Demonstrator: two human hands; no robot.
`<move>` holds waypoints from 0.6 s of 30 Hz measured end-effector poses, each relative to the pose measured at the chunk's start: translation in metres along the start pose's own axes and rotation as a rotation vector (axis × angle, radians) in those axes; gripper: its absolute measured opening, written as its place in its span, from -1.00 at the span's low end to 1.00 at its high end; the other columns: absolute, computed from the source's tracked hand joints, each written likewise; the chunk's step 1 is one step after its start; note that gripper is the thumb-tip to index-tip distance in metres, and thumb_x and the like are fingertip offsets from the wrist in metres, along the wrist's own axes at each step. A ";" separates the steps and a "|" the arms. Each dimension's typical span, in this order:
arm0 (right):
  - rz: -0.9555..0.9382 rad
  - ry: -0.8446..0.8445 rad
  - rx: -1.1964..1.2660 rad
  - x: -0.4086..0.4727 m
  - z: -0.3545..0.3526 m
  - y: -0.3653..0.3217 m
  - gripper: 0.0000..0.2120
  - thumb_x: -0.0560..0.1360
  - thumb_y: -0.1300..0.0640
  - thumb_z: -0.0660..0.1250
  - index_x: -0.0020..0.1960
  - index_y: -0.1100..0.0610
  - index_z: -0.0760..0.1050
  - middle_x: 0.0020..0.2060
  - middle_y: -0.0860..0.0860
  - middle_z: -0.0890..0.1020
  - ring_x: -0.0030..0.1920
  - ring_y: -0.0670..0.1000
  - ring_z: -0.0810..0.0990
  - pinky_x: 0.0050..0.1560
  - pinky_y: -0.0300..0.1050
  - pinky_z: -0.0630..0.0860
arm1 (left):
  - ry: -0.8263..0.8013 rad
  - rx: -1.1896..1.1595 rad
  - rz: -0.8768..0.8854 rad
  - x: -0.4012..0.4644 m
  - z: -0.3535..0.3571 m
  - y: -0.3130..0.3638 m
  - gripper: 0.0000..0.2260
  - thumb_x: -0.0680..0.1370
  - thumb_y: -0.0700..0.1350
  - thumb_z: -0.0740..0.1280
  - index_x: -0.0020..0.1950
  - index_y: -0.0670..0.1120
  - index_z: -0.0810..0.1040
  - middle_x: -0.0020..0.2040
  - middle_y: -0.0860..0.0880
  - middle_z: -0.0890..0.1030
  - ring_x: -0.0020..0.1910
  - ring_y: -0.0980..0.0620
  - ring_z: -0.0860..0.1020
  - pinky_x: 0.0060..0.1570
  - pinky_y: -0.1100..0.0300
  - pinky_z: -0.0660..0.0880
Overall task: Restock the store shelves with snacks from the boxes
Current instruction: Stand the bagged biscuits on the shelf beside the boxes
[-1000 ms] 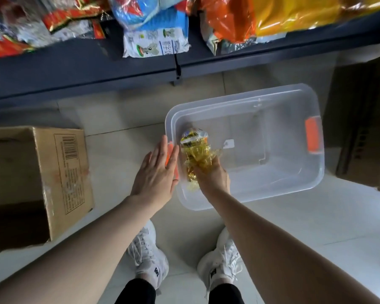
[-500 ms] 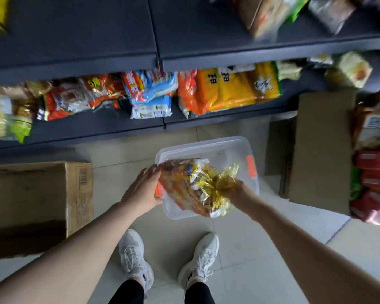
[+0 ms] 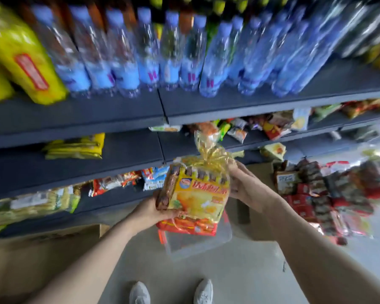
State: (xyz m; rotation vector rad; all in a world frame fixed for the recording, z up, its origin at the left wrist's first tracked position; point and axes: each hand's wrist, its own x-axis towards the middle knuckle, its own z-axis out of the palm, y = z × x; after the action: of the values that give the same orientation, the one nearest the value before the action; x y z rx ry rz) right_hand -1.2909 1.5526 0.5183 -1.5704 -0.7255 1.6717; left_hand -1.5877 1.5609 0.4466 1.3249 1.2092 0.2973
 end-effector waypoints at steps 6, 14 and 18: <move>-0.219 0.062 -0.162 -0.051 0.027 -0.096 -0.08 0.18 -0.15 0.68 0.44 -0.14 0.34 0.32 0.09 0.56 0.13 0.15 0.68 0.31 0.31 0.47 | -0.080 -0.057 0.101 -0.032 -0.035 0.117 -0.38 0.29 0.18 0.59 0.28 0.07 0.49 0.12 0.08 0.68 0.09 0.07 0.65 0.09 0.04 0.61; -0.490 0.027 -0.318 -0.111 0.003 -0.254 -0.44 0.37 -0.01 0.53 0.29 -0.24 0.40 0.20 -0.09 0.56 0.00 -0.03 0.70 -0.05 -0.16 0.56 | 0.049 0.349 0.327 -0.060 -0.095 0.275 -0.48 0.40 0.11 0.53 0.32 0.07 0.49 0.11 0.18 0.62 0.05 0.27 0.57 0.05 0.34 0.50; -0.677 -0.005 -0.384 -0.135 -0.011 -0.343 -0.36 0.26 -0.10 0.61 0.29 -0.15 0.50 0.20 0.09 0.64 0.04 0.11 0.70 0.05 0.02 0.61 | 0.424 0.563 0.593 -0.084 -0.126 0.355 -0.60 0.42 0.17 0.49 0.20 0.07 0.58 0.05 0.11 0.66 0.02 0.16 0.61 0.14 0.12 0.54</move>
State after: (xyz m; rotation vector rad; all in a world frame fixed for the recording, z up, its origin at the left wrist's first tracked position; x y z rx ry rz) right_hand -1.2374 1.6429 0.8722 -1.3370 -1.4551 1.0715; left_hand -1.5650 1.6772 0.8138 2.1935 1.2697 0.7252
